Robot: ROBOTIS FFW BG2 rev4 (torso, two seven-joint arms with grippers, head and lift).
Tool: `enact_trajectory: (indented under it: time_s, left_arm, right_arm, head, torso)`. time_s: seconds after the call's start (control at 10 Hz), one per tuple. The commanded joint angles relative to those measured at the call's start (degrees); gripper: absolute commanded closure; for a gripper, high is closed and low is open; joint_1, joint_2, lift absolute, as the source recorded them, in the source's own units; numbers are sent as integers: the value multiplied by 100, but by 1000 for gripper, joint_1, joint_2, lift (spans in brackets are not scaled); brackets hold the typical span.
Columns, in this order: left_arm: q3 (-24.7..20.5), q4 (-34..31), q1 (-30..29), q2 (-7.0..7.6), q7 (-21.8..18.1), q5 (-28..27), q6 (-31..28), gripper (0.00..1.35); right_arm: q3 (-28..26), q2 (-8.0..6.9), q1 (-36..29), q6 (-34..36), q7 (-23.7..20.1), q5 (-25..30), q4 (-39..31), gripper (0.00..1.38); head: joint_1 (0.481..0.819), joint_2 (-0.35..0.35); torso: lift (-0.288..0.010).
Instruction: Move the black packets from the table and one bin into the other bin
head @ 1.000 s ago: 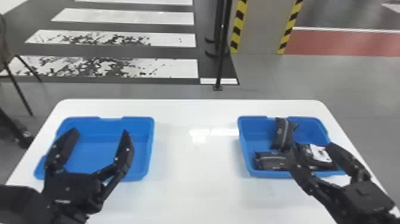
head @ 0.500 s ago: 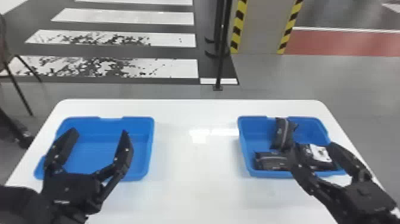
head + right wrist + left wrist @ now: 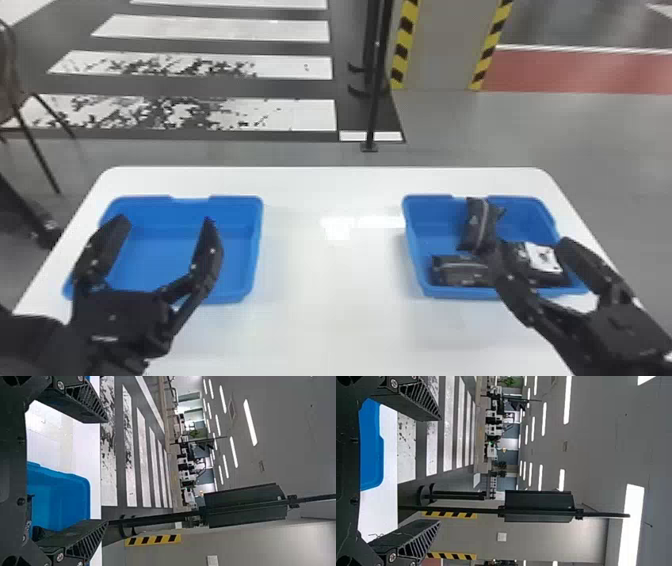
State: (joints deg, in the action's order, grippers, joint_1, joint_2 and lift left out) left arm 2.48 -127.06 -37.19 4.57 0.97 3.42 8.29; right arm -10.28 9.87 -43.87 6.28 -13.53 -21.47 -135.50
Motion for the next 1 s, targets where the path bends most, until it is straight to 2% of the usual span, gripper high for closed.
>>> enact_trajectory:
  time_s: [0.0,0.9]
  left_arm:
    - [3,15,7,0,-1,1,15,116]
    - [-20,128,35,-26,8,-22,240,117]
  right_arm:
    - [0,-3,0,-9,0,-13,1,125]
    - [0,-11,14,-66,0,-93,57,127]
  head:
    - [695,-48]
    - [695,-46]
  torso:
    - [-110]
    - [-110]
